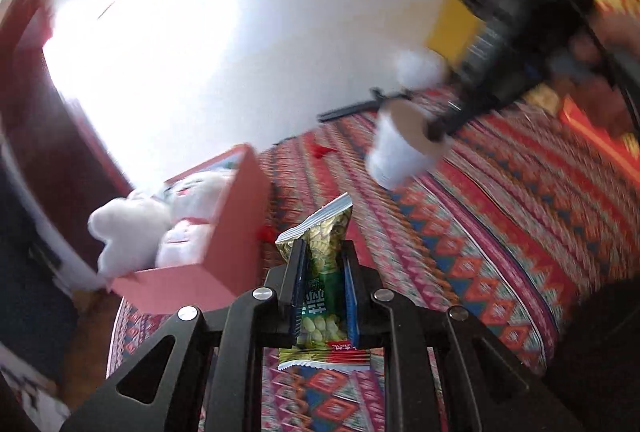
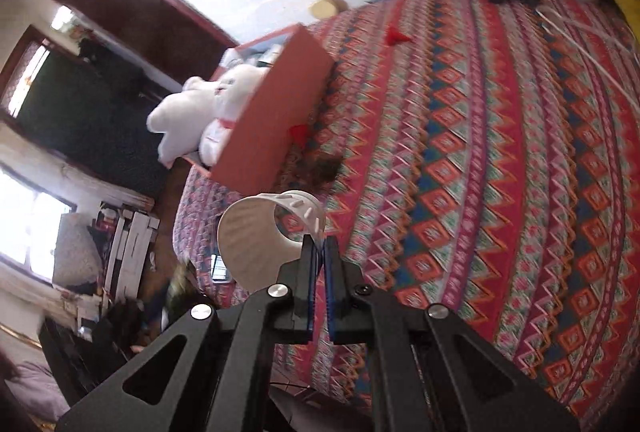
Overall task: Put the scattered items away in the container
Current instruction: 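Carry the snack packet and paper cup into the pink box and release both, then move both open tools back toward the brown hair clump on the bedspread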
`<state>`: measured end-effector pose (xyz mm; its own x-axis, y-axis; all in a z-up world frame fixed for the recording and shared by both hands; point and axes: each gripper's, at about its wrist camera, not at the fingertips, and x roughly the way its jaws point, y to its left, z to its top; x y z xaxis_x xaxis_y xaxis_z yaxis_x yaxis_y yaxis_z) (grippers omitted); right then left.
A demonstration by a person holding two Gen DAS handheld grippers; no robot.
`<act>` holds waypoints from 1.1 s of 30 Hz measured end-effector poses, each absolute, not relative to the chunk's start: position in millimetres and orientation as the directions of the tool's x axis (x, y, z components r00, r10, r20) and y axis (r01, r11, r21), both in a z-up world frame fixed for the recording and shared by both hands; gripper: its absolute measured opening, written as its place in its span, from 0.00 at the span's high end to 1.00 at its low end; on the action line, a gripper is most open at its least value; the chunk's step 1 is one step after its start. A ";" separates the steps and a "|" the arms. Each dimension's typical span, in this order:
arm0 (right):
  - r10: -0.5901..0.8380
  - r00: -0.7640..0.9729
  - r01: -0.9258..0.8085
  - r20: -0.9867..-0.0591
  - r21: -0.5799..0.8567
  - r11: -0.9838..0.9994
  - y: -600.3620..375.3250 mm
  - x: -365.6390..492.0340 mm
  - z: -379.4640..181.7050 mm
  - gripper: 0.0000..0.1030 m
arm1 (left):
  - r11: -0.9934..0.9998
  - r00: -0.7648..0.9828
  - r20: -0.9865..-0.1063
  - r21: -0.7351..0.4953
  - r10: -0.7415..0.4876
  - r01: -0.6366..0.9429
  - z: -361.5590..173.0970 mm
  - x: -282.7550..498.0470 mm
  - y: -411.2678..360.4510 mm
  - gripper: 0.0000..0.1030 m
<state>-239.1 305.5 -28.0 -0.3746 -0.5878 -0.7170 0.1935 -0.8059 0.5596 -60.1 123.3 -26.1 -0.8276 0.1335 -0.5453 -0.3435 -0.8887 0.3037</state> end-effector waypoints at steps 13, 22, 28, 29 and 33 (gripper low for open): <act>-0.481 -0.572 0.394 -0.664 0.292 -0.871 138.7 -404.0 59.0 0.97 | -0.865 -0.662 -0.568 -0.415 0.489 -0.283 57.4 -298.2 -134.4 0.87; -0.360 -0.557 0.370 -0.749 0.165 -0.914 64.8 -501.3 7.7 0.92 | -0.872 -0.618 -0.628 -0.434 0.474 -0.228 24.4 -371.2 -142.6 0.73; -0.435 -0.601 0.373 -0.670 0.246 -0.895 98.4 -477.1 25.6 0.73 | -0.921 -0.750 -0.570 -0.365 0.336 -0.135 65.4 -343.3 -158.5 0.23; -0.453 -0.606 0.373 -0.654 0.268 -0.888 112.4 -463.3 33.7 0.68 | -0.926 -0.771 -0.550 -0.351 0.322 -0.137 76.7 -333.8 -160.8 0.22; -0.453 -0.672 0.351 -0.586 0.288 -0.891 171.8 -401.2 63.5 0.27 | -0.935 -0.821 -0.481 -0.314 0.307 -0.166 118.3 -291.2 -158.0 0.18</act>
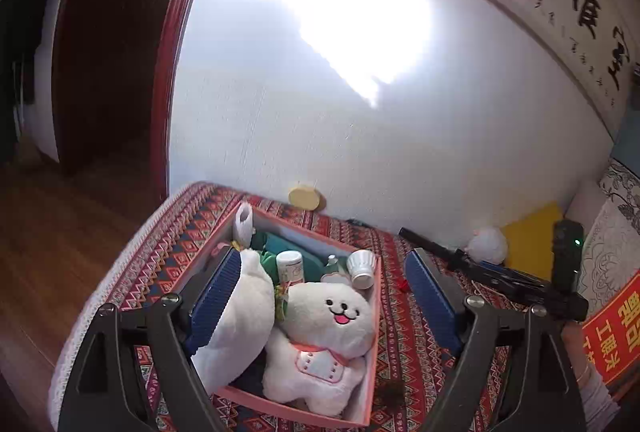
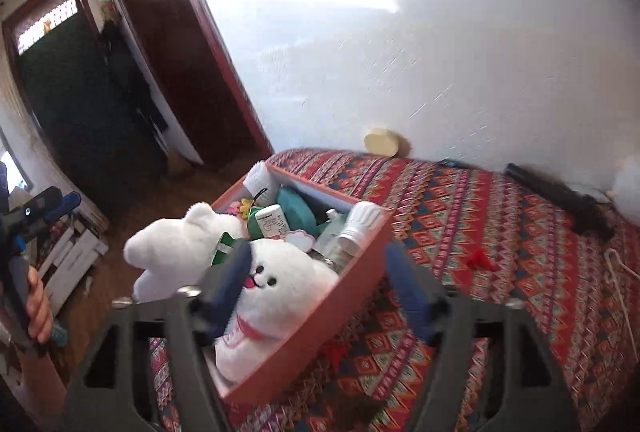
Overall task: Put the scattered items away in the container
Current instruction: 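Move both open tools back toward the brown hair clump on the bedspread, then grasp the brown hair clump with the left tool while the right tool grasps the red plastic cone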
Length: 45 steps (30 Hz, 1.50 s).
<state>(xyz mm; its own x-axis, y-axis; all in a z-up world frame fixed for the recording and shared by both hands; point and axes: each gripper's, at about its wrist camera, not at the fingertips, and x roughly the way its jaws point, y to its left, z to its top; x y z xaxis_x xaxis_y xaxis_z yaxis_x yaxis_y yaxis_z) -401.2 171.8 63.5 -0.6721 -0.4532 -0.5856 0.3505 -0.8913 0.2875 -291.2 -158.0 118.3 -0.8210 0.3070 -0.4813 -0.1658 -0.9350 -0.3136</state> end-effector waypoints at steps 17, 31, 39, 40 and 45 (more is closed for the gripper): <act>-0.238 -0.773 0.095 -0.588 0.263 -0.960 374.6 -231.3 82.8 0.16 | -0.942 -0.829 -0.486 0.030 0.278 -0.333 112.6 -198.2 43.1 0.00; -0.206 -0.609 0.185 -0.766 0.115 -0.976 313.9 -379.4 -110.8 0.16 | -0.981 -0.508 -0.852 -0.036 0.130 -0.192 -194.6 -254.7 97.8 0.09; -0.079 -0.635 0.303 -0.769 -0.153 -0.941 232.6 -541.0 -163.6 0.16 | -0.978 -0.520 -0.844 -0.021 0.129 -0.208 -220.6 -300.9 119.5 0.08; -0.069 -0.614 0.312 -0.786 -0.162 -0.936 225.5 -555.4 -173.9 0.16 | -0.977 -0.533 -0.837 -0.006 0.122 -0.215 -221.1 -303.4 123.3 0.08; -0.150 -0.539 0.328 -0.829 -0.042 -0.944 220.3 -567.9 -193.0 0.91 | -0.968 -0.552 -0.815 -0.038 0.173 -0.247 -207.6 -306.4 122.5 0.80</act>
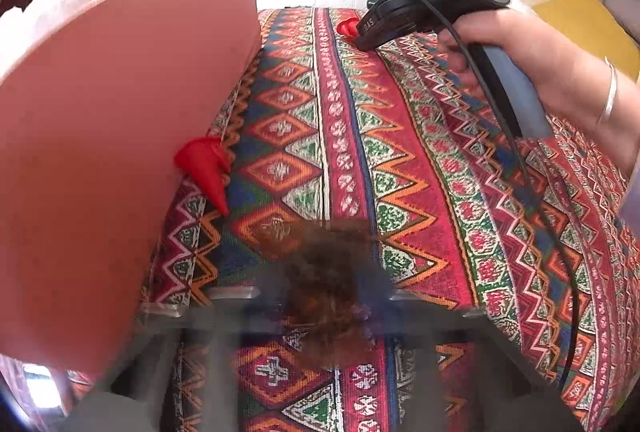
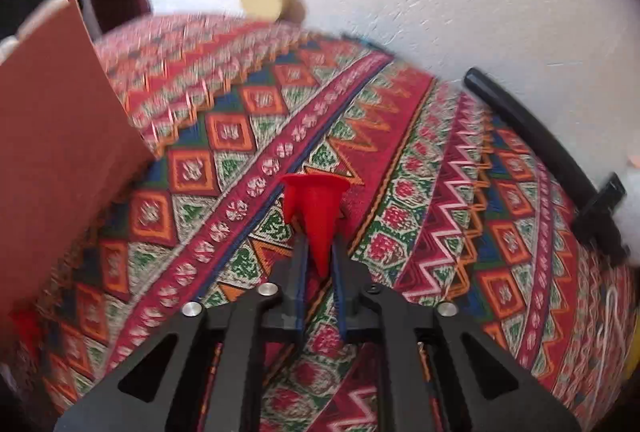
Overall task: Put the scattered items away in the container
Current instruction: 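Grasp the brown hair clump with the left tool while the right tool grasps the red plastic cone, then carry the hair clump and red cone into the pink box and release both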
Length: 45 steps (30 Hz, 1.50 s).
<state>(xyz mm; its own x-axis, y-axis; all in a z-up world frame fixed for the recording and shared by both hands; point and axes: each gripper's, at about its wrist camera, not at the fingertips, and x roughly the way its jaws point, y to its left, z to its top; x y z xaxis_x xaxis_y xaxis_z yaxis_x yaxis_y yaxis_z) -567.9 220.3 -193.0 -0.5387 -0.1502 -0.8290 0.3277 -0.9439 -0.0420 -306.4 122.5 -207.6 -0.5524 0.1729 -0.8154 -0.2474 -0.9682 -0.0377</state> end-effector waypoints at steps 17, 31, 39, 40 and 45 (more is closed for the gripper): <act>-0.343 -0.558 0.320 -0.756 0.185 -0.929 306.6 -217.4 -59.3 0.91 | -0.929 -0.642 -0.680 -0.180 0.354 -0.323 -58.0 -132.2 24.8 0.84; -0.388 -0.515 0.380 -0.765 0.202 -0.903 253.8 -157.0 -48.6 0.91 | -0.946 -0.692 -0.649 -0.164 0.316 -0.278 -28.5 -84.1 -20.9 0.84; -0.477 -0.602 0.527 -0.640 0.131 -0.840 147.0 -283.4 43.7 0.91 | -0.982 -0.802 -0.570 -0.055 0.178 -0.179 26.3 -214.2 -84.8 0.83; -0.470 -0.604 0.521 -0.644 0.127 -0.844 132.9 -307.1 47.1 0.91 | -0.987 -0.806 -0.573 -0.032 0.148 -0.159 23.5 -231.0 -91.5 0.83; -0.432 -0.584 0.478 -0.687 0.140 -0.867 86.1 -410.6 21.1 0.91 | -0.993 -0.785 -0.611 -0.006 0.097 -0.118 -9.1 -298.9 -118.7 0.83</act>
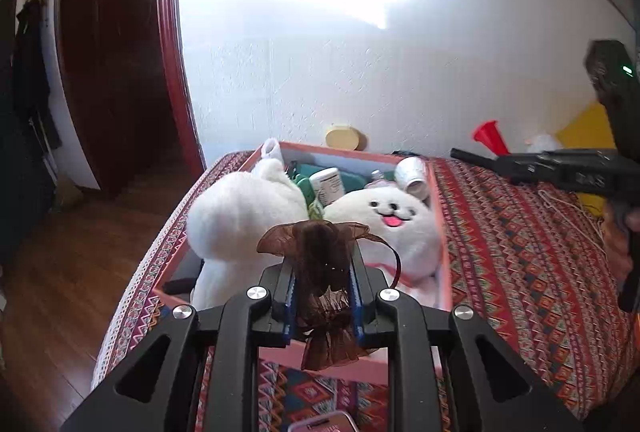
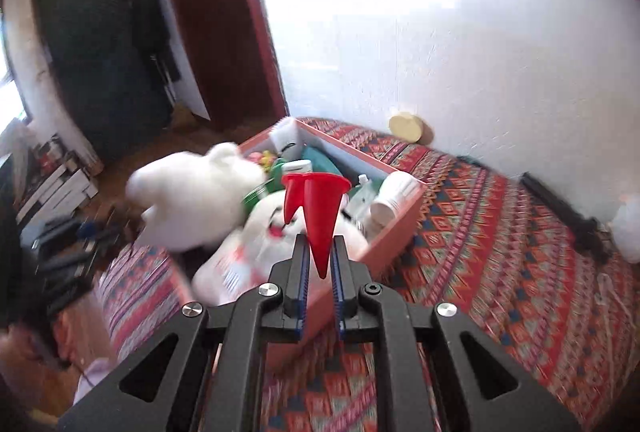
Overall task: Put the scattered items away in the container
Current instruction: 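Carry the hair clump and red cone into the pink box and release both, then move both open tools back toward the red pieces beside the box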
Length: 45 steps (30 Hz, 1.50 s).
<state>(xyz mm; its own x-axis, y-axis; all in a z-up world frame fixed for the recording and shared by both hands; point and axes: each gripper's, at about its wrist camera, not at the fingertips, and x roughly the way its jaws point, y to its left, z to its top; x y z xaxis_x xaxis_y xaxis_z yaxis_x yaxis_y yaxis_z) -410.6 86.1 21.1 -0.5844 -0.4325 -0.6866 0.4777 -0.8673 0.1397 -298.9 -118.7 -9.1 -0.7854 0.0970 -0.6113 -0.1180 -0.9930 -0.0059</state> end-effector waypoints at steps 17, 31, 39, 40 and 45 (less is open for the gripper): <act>-0.399 -0.708 0.378 -0.582 0.165 -0.911 133.8 -385.3 28.5 0.20 | -0.987 -0.903 -0.428 0.156 -0.031 -0.040 29.8 -243.1 -67.1 0.16; -0.336 -0.765 0.250 -0.549 0.227 -0.941 283.9 -202.2 52.1 0.17 | -0.956 -0.906 -0.413 0.214 0.097 -0.200 58.8 -128.1 61.8 0.15; -0.283 -0.761 0.166 -0.583 0.246 -0.955 350.2 -164.1 33.1 0.17 | -1.000 -0.819 -0.574 0.005 -0.021 0.022 -73.1 -156.9 148.6 0.15; -0.273 -0.751 0.155 -0.601 0.242 -0.958 355.2 -164.9 28.4 0.17 | -0.999 -0.799 -0.600 0.004 -0.045 0.053 -86.3 -174.2 156.0 0.15; -0.249 -0.704 0.124 -0.665 0.230 -0.965 373.7 -173.4 9.3 0.17 | -0.938 -0.664 -0.714 -0.031 -0.221 0.346 -140.7 -285.7 145.1 0.16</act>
